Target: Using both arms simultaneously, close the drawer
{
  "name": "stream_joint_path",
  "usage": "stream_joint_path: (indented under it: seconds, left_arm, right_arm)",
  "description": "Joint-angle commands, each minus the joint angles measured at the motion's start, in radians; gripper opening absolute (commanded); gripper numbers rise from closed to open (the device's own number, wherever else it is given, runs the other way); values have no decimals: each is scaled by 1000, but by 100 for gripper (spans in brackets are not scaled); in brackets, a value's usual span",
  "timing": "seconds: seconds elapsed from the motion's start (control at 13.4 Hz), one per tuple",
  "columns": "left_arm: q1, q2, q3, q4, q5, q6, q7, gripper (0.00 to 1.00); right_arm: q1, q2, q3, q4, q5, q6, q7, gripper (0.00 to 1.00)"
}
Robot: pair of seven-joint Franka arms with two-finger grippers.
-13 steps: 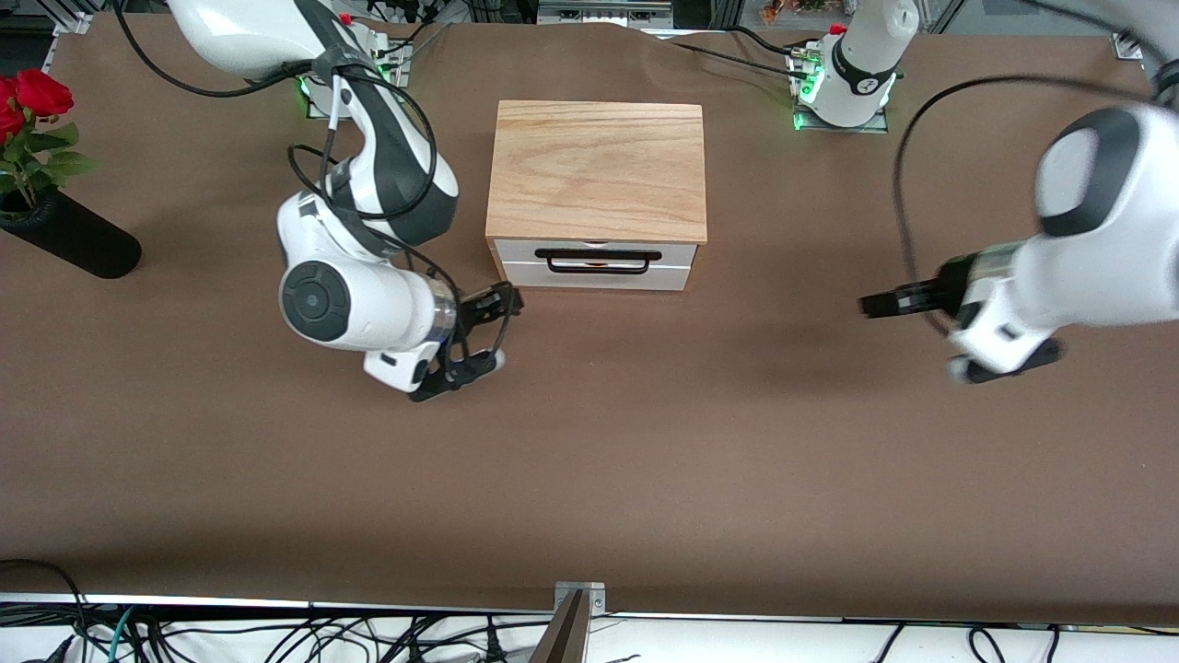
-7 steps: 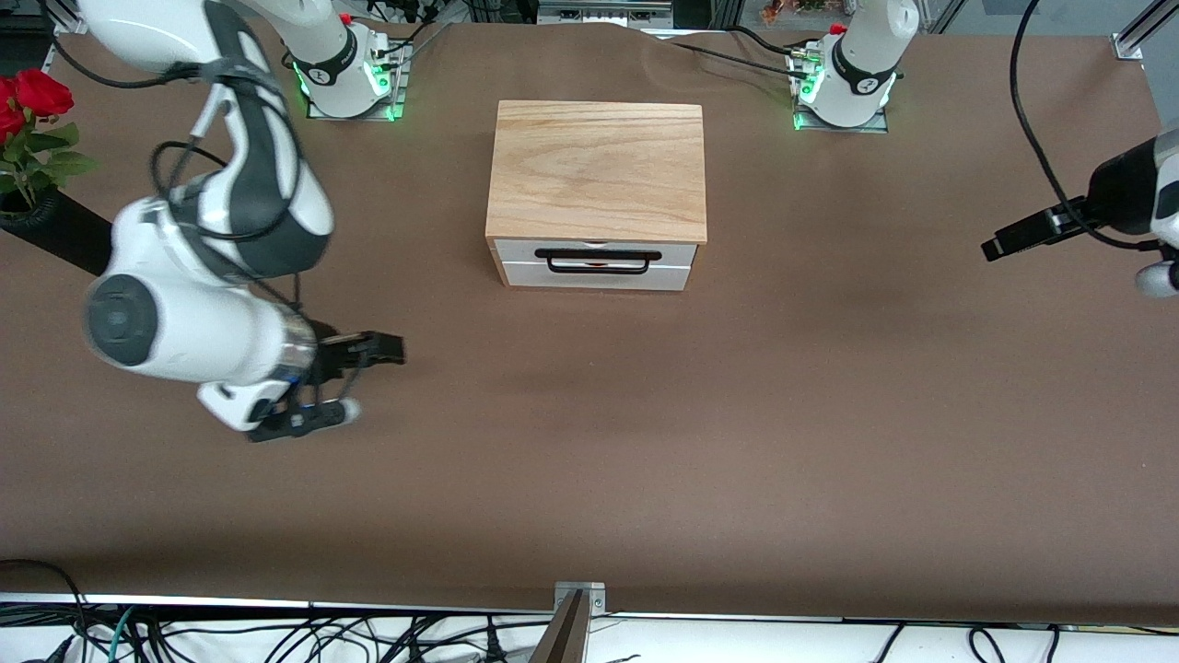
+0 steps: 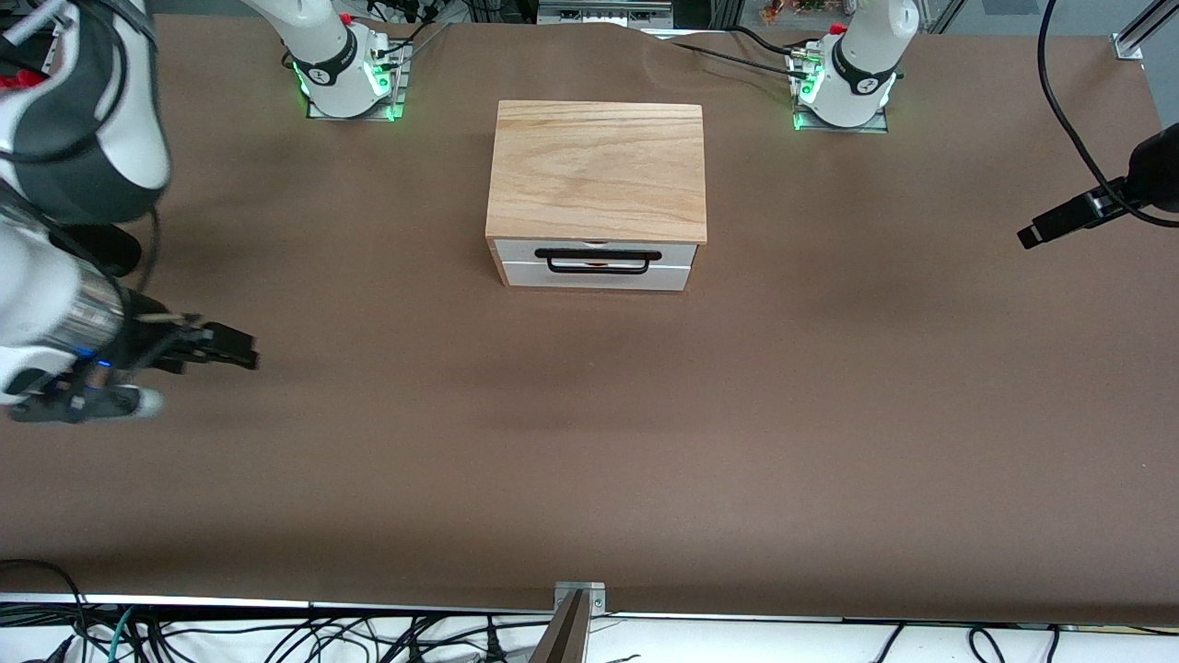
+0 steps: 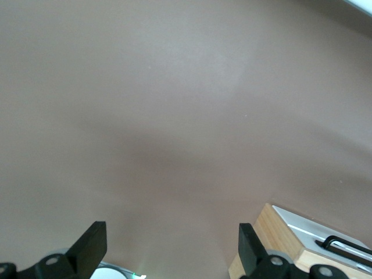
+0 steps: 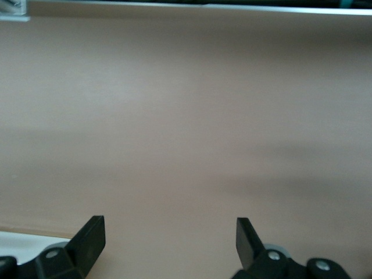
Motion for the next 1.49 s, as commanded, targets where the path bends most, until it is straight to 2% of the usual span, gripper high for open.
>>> stream_joint_path:
  seconds: [0.0,0.37,0.6,1.42]
  left_arm:
    - [8,-69,-12,-90,31,8,-13,100]
    - [26,-74,-12,-133,31,17,-1,100]
    - [26,-74,-12,-133,31,15,-1,100]
    - [66,-86,-11,-126,17,11,27,100]
  right_arm:
    - [-42,-133,13,-140,-36,1,4,100]
    - [-97,-213,33,-186,-66,4,-2,100]
    - [-125,-306,107,-293,-108,9,6,100]
    - [-137,-289,110,-290,-105,-11,-5,100]
